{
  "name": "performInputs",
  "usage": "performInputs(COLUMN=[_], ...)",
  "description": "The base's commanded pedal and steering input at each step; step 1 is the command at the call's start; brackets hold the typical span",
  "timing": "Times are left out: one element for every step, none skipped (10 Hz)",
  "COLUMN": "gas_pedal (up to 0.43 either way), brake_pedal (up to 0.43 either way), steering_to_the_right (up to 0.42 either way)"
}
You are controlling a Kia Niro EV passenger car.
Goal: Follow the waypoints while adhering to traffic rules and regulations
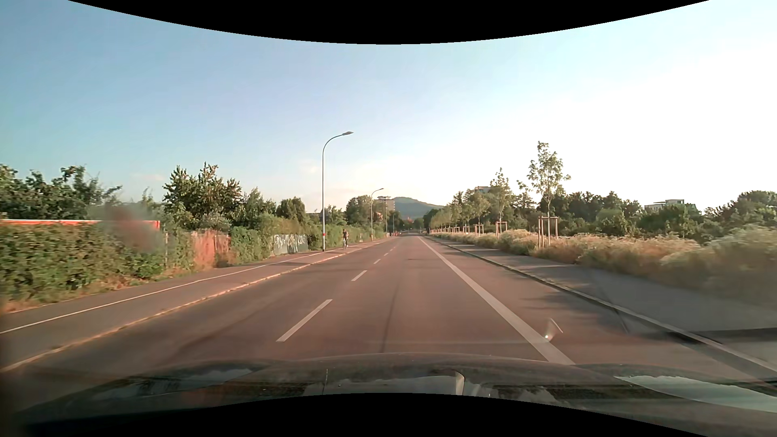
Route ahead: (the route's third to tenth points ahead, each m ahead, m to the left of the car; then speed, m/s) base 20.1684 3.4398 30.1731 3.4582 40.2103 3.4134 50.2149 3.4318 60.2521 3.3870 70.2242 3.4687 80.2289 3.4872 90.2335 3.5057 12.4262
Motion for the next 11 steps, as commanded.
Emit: performInputs(gas_pedal=[0.118, 0.118, 0.118, 0.118, 0.118, 0.118, 0.118, 0.118, 0.118, 0.118, 0.118], brake_pedal=[0.000, 0.000, 0.000, 0.000, 0.000, 0.000, 0.000, 0.000, 0.000, 0.000, 0.000], steering_to_the_right=[0.000, 0.000, 0.000, 0.000, 0.000, 0.000, 0.000, 0.000, 0.000, 0.000, 0.001])
